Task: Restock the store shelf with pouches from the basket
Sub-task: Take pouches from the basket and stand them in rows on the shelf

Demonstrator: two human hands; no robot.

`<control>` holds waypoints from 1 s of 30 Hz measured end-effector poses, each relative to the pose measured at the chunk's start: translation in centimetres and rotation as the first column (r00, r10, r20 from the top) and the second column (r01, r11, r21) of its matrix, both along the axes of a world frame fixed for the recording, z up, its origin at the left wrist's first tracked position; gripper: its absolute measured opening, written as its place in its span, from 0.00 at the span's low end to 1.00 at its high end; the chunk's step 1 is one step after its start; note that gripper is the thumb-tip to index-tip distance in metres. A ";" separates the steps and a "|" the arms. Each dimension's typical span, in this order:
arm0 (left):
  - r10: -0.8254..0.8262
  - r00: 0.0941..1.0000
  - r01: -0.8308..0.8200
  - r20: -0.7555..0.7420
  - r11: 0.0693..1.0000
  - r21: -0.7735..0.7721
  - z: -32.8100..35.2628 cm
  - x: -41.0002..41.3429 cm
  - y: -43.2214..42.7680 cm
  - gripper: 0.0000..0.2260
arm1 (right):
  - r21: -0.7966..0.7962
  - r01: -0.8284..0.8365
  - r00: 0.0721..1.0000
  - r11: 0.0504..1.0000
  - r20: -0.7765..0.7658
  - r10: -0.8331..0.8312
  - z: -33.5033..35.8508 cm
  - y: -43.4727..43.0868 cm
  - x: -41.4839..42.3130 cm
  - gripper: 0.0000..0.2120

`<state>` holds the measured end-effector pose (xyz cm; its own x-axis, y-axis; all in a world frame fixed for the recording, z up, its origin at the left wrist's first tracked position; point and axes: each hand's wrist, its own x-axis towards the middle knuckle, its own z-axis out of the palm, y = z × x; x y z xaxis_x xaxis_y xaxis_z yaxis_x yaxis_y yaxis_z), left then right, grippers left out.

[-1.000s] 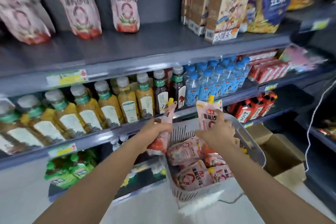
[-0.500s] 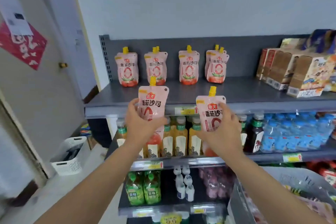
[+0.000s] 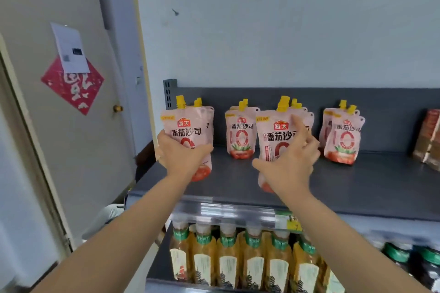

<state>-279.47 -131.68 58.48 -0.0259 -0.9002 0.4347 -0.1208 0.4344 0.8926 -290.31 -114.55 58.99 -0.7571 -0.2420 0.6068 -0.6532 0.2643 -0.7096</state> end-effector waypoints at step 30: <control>-0.173 0.956 0.206 0.235 0.971 -0.124 -4.7 -7.1 -11.2 0.44 | 0.110 0.193 0.981 0.975 0.002 -0.194 -4.6 -16.6 -4.9 0.62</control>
<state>-286.53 -142.87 53.76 -0.3001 -0.7968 0.5244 -0.2109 0.5915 0.7782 -295.24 -131.19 54.37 -0.8034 -0.1541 0.5751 -0.5733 0.4608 -0.6775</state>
